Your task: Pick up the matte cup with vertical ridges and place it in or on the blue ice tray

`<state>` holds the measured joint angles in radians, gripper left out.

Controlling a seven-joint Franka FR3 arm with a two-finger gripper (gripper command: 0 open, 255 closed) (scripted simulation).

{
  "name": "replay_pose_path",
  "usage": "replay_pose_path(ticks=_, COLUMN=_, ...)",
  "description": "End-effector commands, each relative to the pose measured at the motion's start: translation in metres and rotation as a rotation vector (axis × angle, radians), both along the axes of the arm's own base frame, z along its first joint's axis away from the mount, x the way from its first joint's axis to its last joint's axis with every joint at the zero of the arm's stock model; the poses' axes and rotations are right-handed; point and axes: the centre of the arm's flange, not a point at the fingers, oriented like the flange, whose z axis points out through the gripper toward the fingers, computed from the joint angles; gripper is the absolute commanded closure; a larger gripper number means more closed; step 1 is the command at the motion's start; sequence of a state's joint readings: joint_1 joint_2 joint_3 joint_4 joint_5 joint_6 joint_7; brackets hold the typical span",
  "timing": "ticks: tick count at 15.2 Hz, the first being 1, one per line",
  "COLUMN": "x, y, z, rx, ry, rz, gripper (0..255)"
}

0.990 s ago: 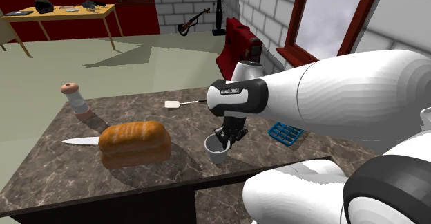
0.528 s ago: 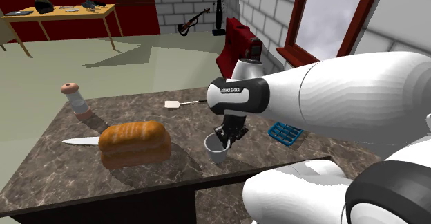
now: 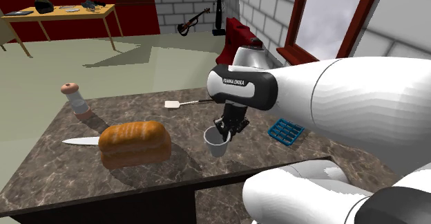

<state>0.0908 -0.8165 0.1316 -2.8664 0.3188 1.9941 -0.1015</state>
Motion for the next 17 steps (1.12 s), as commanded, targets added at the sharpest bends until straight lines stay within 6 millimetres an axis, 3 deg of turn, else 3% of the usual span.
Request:
replay_pose_path(ticks=1, x=0.000, y=-0.001, z=0.011, rx=0.000, ry=0.001, rz=0.000, gripper=255)
replay_pose_path(ticks=10, x=0.000, y=-0.001, z=0.054, rx=0.000, ry=0.001, rz=0.000, gripper=255)
replay_pose_path(ticks=17, x=0.025, y=-0.090, z=0.060, rx=0.000, ry=0.001, rz=0.000, gripper=255)
